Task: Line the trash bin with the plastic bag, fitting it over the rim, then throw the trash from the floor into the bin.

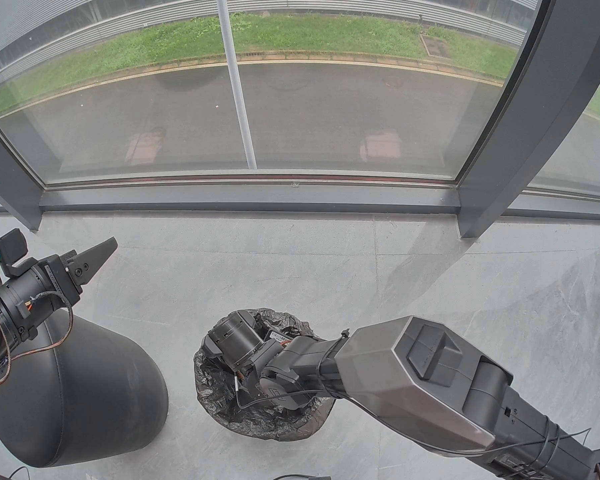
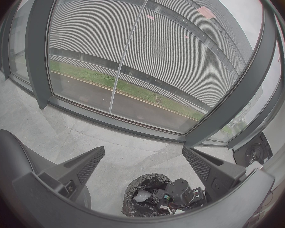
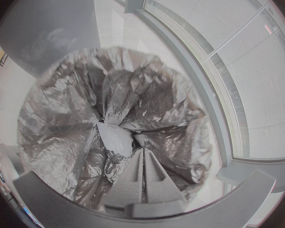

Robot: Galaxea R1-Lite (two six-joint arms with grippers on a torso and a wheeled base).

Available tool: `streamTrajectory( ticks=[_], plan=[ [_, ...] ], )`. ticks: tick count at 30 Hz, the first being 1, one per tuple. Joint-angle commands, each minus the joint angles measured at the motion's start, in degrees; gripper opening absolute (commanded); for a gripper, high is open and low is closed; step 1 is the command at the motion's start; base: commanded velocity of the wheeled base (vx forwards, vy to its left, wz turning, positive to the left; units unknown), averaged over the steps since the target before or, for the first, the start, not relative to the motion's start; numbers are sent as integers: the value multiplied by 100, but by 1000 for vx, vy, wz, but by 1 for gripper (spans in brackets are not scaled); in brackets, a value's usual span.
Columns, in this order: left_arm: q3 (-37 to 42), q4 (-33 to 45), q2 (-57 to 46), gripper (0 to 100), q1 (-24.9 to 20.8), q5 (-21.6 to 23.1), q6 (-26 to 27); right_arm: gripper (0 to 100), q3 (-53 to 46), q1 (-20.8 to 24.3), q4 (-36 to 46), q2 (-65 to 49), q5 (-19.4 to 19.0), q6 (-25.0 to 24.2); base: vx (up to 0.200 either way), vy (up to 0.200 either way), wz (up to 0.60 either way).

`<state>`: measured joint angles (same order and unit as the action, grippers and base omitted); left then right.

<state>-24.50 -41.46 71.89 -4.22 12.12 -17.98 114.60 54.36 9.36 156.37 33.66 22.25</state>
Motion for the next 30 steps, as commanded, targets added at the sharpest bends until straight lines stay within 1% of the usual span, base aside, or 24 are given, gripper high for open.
streamTrajectory(
  ticks=[1,5,8,11,14,19,21,22,25,26,28,30],
  plan=[
    [7,-2,-26,100,-35,1,5,0,-1,57,277,-555,0,-1,0,0,0],
    [95,-11,-105,100,-79,1,58,0,-1,40,611,-889,36,-1,0,0,0],
    [112,-11,-158,100,-202,1,58,0,-1,5,927,-1126,88,-19,0,0,0],
    [121,-2,-228,100,-255,1,58,0,-1,-39,1331,-1328,246,-19,0,0,0],
    [139,-2,-272,100,-264,1,58,0,-1,-74,1595,-1495,370,-28,0,0,0],
    [148,-2,-395,100,-273,1,67,0,-1,-83,2158,-1794,431,-28,0,0,0],
    [148,-2,-492,100,-273,1,67,0,-1,-83,2518,-1987,510,-28,0,0,0],
    [148,-2,-492,100,-273,1,67,0,-1,-83,2518,-1987,510,-28,0,0,0],
    [148,-2,-738,100,-316,1,67,0,-1,-198,3265,-2304,589,-36,0,0,0],
    [148,-2,-773,100,-316,1,67,0,-1,-206,3362,-2348,616,-36,0,0,0],
    [156,6,-975,100,-360,1,67,0,-1,-294,3871,-2568,879,-45,0,0,0],
    [174,33,-1151,100,-404,1,67,0,-1,-382,4258,-2761,1011,-98,0,0,0]
  ],
)
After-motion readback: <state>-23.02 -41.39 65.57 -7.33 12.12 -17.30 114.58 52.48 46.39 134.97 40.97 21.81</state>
